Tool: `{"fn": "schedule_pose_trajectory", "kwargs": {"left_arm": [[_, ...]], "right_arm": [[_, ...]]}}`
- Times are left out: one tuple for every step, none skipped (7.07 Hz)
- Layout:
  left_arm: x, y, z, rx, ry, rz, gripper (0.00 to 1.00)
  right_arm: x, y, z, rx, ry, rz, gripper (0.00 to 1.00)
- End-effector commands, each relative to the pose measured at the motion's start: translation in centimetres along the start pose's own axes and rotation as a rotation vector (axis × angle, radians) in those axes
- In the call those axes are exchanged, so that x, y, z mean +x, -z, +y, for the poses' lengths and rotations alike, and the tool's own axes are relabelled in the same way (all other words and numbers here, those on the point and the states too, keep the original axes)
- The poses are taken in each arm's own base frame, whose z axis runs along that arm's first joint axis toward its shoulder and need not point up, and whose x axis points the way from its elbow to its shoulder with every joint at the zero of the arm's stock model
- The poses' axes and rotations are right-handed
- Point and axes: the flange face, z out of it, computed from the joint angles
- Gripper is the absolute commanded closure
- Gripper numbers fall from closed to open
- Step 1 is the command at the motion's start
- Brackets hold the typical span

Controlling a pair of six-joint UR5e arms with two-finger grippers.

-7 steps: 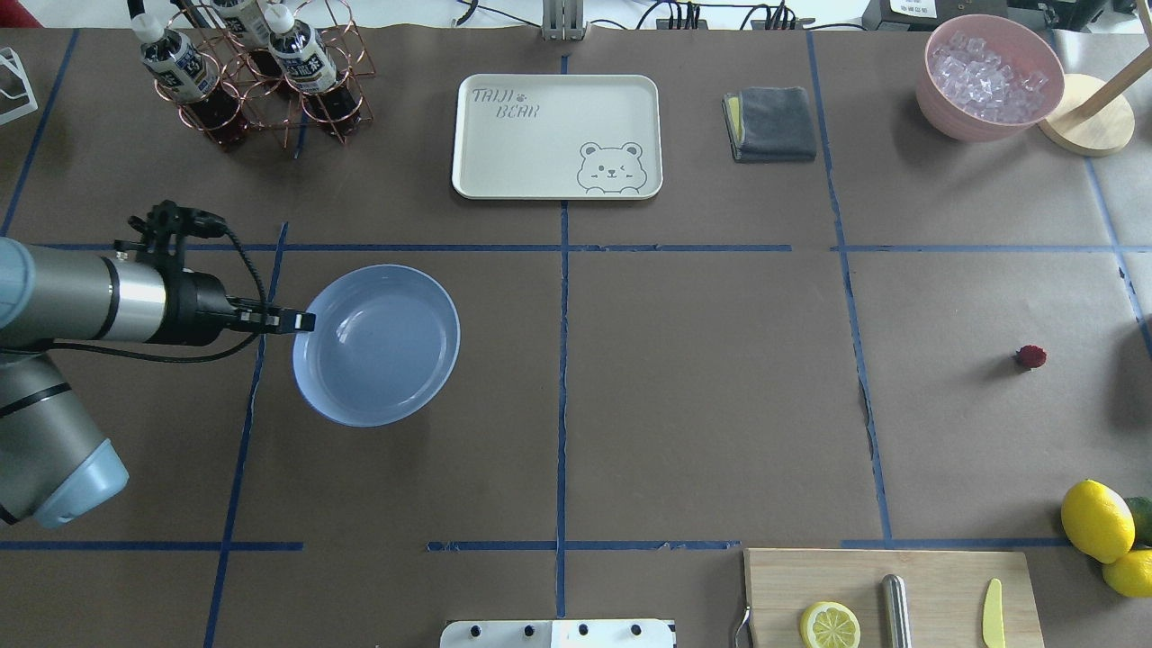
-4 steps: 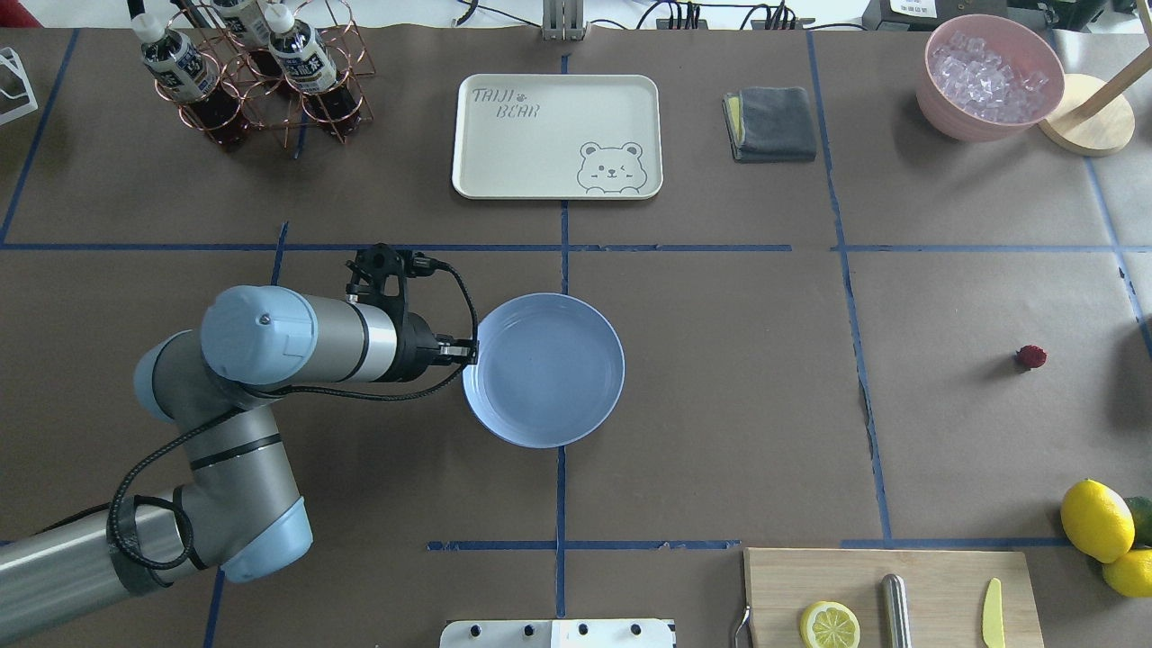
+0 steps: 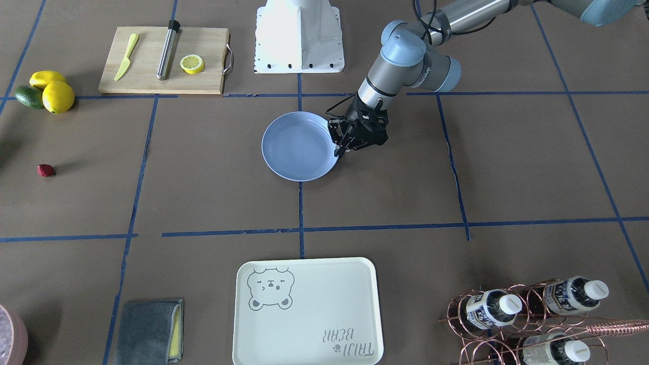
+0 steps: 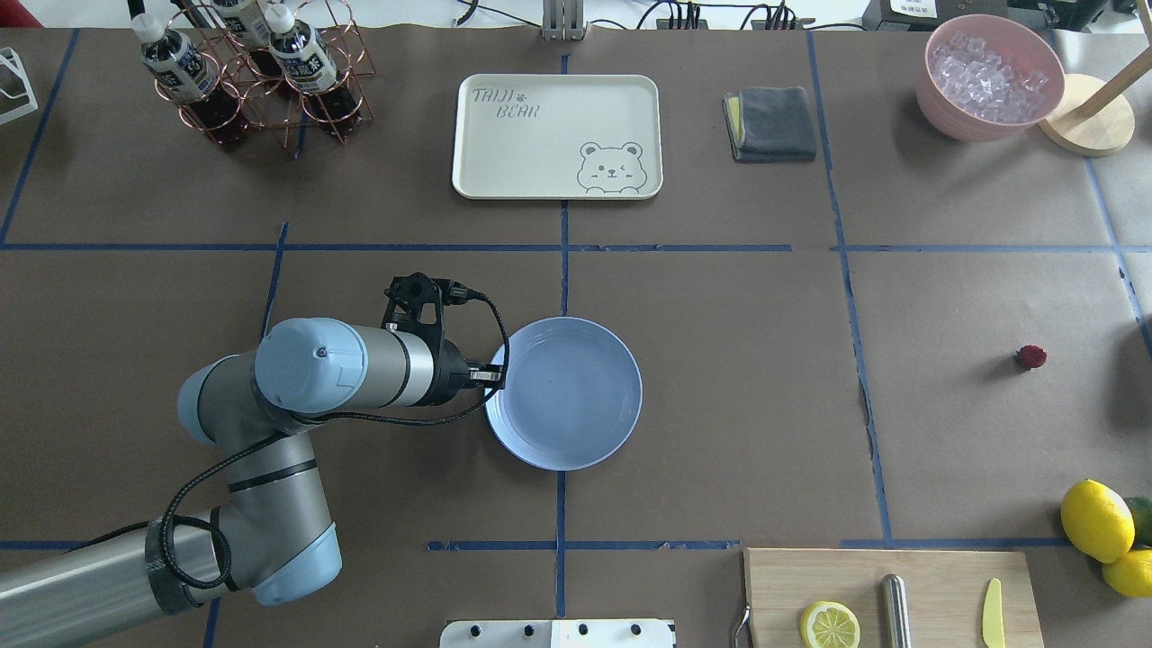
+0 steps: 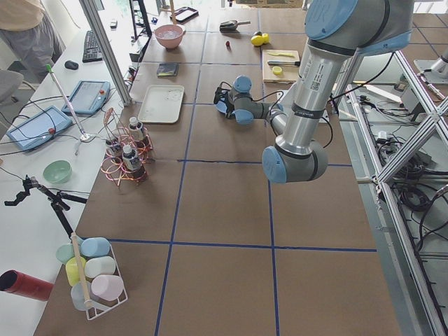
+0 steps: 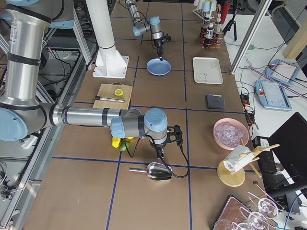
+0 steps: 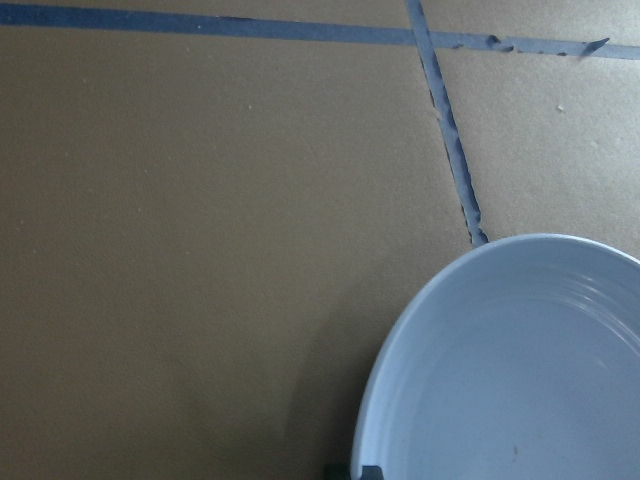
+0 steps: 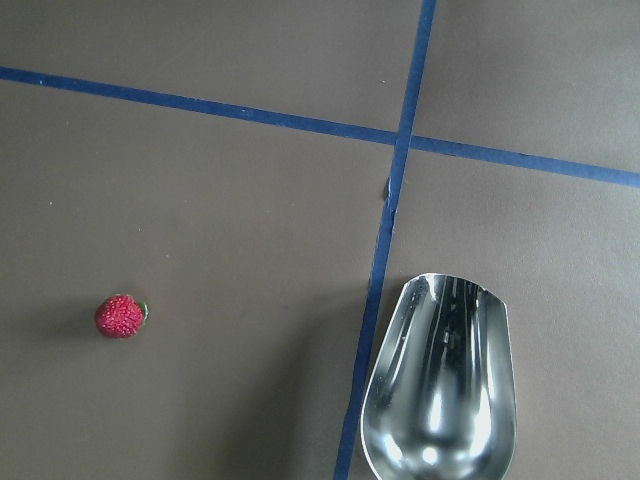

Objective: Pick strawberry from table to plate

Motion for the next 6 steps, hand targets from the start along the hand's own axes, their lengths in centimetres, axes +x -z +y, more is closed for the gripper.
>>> {"fn": "schedule_pose_trajectory", "kwargs": {"left_arm": [[-0.1, 0.7, -0.5, 0.002, -0.022, 0.002, 0.0], [-2.5, 3.4, -5.2, -0.025, -0.13, -0.049, 0.0], [-5.0, 8.3, -9.5, -0.071, -0.227, -0.097, 0.0], [-8.0, 14.5, -13.3, -0.074, -0.306, -0.163, 0.0], [-11.7, 19.3, -17.1, -0.104, -0.35, -0.212, 0.0], [-19.1, 23.5, -20.1, -0.126, -0.342, -0.298, 0.0]], "right_arm": [[-0.7, 0.6, -0.6, 0.015, 0.012, 0.001, 0.0], [-2.4, 2.2, -1.5, 0.066, 0.061, -0.005, 0.0], [-3.2, 2.8, -1.9, 0.093, 0.023, -0.016, 0.0], [-4.3, 3.3, -1.8, 0.153, 0.082, -0.072, 0.0], [-5.0, 3.6, -1.8, 0.184, 0.064, -0.104, 0.0], [-5.8, 4.4, -1.8, 0.232, 0.009, -0.12, 0.0]]}}
